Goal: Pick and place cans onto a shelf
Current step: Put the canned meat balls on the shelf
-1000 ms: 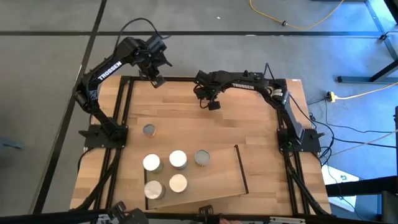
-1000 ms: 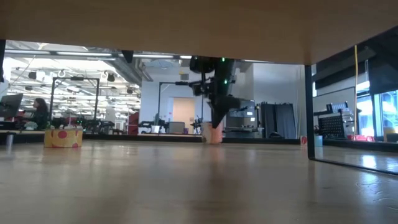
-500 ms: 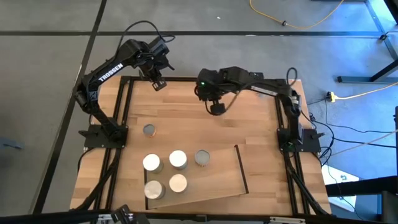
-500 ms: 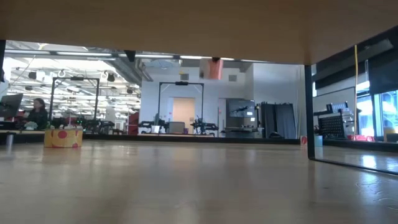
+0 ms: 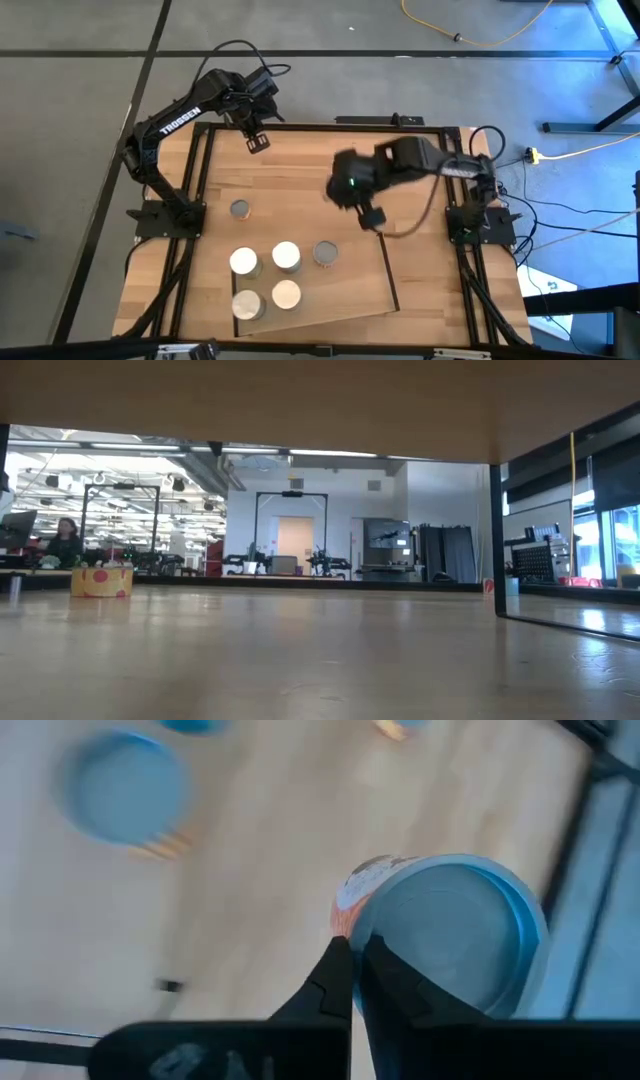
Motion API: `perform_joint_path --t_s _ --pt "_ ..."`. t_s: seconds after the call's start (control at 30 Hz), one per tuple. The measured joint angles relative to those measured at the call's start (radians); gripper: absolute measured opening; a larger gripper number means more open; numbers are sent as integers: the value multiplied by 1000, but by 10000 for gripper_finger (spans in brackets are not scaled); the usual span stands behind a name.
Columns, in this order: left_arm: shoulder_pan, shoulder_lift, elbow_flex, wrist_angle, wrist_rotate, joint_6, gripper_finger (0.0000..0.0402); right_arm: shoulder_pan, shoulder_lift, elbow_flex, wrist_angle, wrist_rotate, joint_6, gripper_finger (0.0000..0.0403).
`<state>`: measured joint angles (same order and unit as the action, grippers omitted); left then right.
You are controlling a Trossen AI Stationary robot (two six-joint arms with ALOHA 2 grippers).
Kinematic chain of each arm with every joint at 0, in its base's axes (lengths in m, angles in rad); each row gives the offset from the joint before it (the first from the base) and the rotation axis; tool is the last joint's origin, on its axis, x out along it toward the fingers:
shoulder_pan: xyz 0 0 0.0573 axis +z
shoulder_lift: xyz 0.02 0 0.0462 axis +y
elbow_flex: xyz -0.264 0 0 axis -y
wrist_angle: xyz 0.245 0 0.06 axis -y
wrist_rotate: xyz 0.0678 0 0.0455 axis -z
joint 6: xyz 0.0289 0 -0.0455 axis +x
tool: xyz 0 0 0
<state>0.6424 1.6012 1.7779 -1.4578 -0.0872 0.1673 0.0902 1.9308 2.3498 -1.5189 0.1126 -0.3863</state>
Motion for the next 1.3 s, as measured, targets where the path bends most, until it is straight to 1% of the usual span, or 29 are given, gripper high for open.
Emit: perform_joint_path --t_s 0.27,0.47,0.67,0.83,0.97,1.13,1.3 --pt "-31 0 0 2 0 -21 0 196 0 5 -5 -12 16 10" --pt "-41 0 0 4 0 -59 0 309 -1 5 -1 -12 56 10" --pt "-42 0 0 11 0 -143 0 385 -1 5 7 -18 60 10" --pt "-80 -4 0 11 0 -210 0 426 -1 5 31 -96 52 10" --pt "-150 -12 0 9 19 -176 0 441 -1 5 38 -99 36 10" --pt "-223 -17 0 9 152 -9 0 443 0 -18 74 -99 36 10" --pt "-286 -16 0 16 238 122 0 426 6 -58 145 -139 42 10"
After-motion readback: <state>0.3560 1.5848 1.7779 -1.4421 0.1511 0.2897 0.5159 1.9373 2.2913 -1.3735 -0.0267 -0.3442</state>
